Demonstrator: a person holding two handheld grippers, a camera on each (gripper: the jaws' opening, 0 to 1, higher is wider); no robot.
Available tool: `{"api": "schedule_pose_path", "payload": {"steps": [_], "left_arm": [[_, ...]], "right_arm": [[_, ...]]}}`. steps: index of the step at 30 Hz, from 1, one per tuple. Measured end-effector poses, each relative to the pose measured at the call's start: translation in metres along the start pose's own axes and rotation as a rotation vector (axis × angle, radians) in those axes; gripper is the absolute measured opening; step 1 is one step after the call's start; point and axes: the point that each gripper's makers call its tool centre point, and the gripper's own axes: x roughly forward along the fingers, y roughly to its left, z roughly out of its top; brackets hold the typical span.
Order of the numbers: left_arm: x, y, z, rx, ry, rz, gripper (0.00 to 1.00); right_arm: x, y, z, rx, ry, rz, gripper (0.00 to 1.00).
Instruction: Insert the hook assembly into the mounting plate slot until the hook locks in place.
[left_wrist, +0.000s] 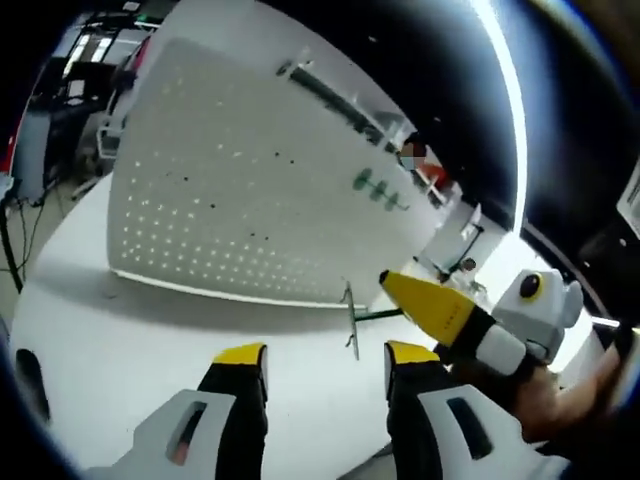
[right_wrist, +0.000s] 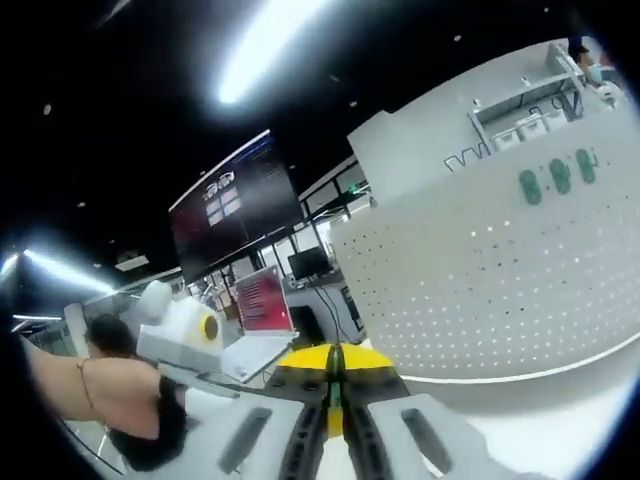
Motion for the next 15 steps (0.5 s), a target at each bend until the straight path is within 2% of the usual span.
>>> {"api": "schedule_pose_path", "payload": {"steps": [2,5,8,15], "left_arm": [[-0.002,0.0,0.005,-0.018,-0.026,0.002,0.36],[-0.003,-0.003,0.005,-0.044,-0.023,-0.022,0.22],[-0.004,-0.007,0.006,-0.071,-0.033,-0.044,0.14],[-0.005,-0.013,0.005,-0.11,-0.028,-0.072,0.05]], "right_arm": [[0.001,0.002,0.0,-0.014,-0.002,0.003,0.0],[0.001,0.004,0.001,-0.015,-0.009,0.011,0.0],[0.001,0.008,0.001,-0.028,-0.014,0.019,0.0],[0.0,0.01,0.003,-0.034,-0.025,0.02,0.0]]}}
